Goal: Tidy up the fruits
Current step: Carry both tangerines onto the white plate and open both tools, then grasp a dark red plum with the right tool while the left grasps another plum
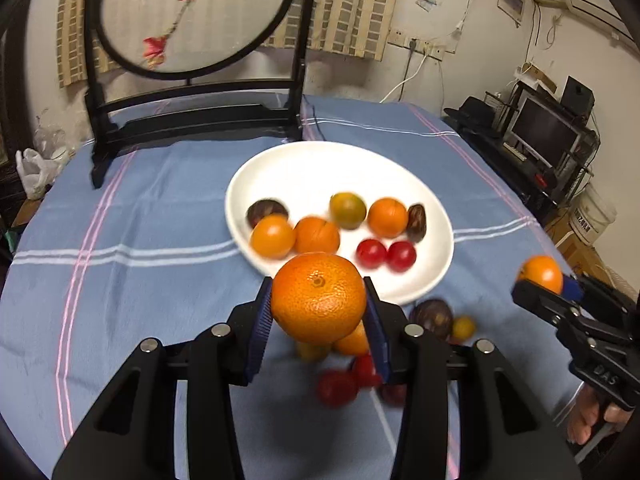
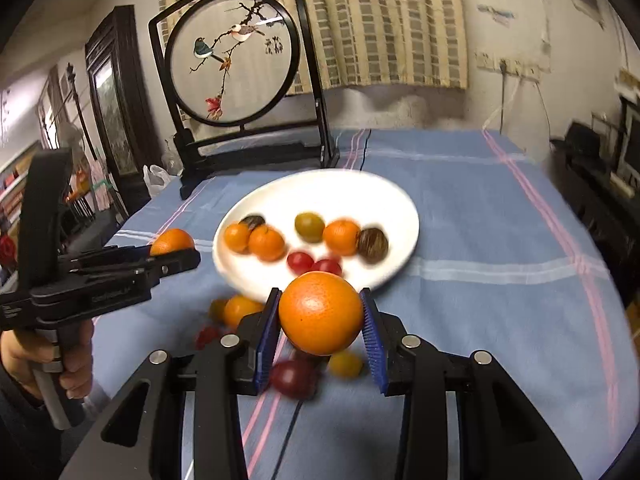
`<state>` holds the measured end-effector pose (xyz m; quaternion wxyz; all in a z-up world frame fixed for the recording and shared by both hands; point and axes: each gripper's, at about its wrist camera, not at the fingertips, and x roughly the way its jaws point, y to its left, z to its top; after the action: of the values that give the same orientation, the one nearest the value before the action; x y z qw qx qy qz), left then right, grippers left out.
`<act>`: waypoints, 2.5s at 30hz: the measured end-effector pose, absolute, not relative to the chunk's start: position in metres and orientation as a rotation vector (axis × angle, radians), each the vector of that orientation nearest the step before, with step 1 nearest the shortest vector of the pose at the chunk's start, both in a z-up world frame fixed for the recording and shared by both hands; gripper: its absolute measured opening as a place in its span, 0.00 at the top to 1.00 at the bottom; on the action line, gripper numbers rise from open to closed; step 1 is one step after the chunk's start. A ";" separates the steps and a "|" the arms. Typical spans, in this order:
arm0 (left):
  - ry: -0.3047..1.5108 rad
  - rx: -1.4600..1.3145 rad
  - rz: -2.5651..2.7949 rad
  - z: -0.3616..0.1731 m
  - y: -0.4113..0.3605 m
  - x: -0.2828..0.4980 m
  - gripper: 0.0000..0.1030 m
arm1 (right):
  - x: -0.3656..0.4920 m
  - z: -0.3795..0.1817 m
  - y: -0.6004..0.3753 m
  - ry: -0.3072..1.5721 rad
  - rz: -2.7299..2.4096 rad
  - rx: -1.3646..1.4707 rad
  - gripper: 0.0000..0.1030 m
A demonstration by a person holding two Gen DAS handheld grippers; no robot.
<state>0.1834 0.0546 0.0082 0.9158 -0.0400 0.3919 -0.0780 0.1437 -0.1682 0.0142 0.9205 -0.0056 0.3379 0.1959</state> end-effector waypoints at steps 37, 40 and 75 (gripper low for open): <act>0.793 -0.097 -0.006 0.008 0.054 0.269 0.18 | 0.259 -0.007 -0.155 0.762 0.386 0.027 0.48; 0.785 -0.076 -0.002 0.010 0.054 0.242 0.18 | 0.236 -0.005 -0.166 0.770 0.390 0.034 0.48; 0.855 -0.154 -0.014 -0.050 0.081 0.154 0.15 | 0.123 -0.065 -0.132 0.946 0.421 -0.255 0.46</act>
<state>0.1544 0.0813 -0.0495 0.9071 -0.0744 0.4142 -0.0070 0.1233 -0.1315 -0.0654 0.8613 -0.1217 0.4508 0.2006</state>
